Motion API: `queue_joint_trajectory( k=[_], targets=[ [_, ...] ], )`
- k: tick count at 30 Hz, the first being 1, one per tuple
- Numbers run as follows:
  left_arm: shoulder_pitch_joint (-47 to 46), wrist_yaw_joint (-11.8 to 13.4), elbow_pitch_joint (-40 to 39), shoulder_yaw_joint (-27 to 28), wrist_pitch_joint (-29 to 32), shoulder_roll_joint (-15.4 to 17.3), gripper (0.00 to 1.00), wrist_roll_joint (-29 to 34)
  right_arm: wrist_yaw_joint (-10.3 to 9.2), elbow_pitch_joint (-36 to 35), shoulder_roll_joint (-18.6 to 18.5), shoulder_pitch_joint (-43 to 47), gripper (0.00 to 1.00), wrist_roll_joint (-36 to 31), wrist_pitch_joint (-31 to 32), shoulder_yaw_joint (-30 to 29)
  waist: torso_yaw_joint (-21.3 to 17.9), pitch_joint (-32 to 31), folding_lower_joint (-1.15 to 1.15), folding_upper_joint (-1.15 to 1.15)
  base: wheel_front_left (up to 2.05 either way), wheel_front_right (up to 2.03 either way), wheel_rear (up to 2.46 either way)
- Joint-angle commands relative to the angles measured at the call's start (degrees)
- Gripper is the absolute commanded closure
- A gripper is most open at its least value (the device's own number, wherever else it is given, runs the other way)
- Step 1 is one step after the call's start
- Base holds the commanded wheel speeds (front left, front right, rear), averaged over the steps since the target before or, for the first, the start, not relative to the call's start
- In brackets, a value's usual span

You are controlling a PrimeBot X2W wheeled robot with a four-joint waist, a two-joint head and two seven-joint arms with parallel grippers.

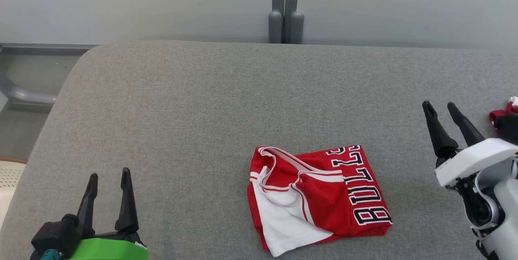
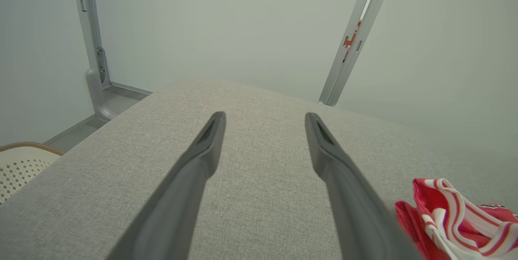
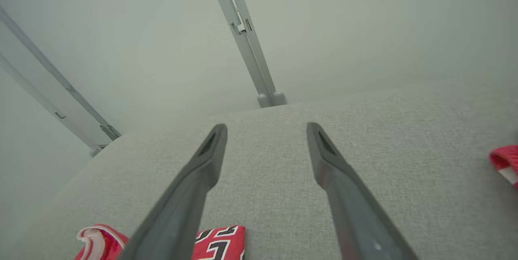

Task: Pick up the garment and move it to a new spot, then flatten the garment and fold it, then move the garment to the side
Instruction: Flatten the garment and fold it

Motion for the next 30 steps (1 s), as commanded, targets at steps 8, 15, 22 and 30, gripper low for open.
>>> queue_joint_trajectory(
  k=[8,15,22,30],
  targets=[
    [2.0,0.5,-1.9,0.6,-0.3,0.7,0.00,0.7,0.04,7.9,5.7,2.1,1.00,-5.9,1.7,2.7,1.0,-1.1,0.00,0.00,0.00,0.00,0.00],
    [1.9,0.4,-2.0,0.0,-0.3,0.7,0.00,0.8,0.04,12.3,9.7,2.7,1.00,-4.0,5.6,9.1,2.2,-1.8,0.00,0.00,0.00,0.00,0.00],
    [1.9,0.4,-1.7,-0.3,-0.2,0.7,0.00,0.3,0.05,9.6,12.1,3.8,1.00,3.1,7.4,17.8,3.3,-1.8,0.00,0.00,0.00,0.00,0.00],
    [1.5,0.6,-1.1,-0.4,-0.3,0.6,0.00,-0.2,0.04,1.3,10.4,3.1,1.00,12.7,9.8,33.0,3.2,-1.4,0.00,0.00,0.00,0.00,0.00]
  ],
)
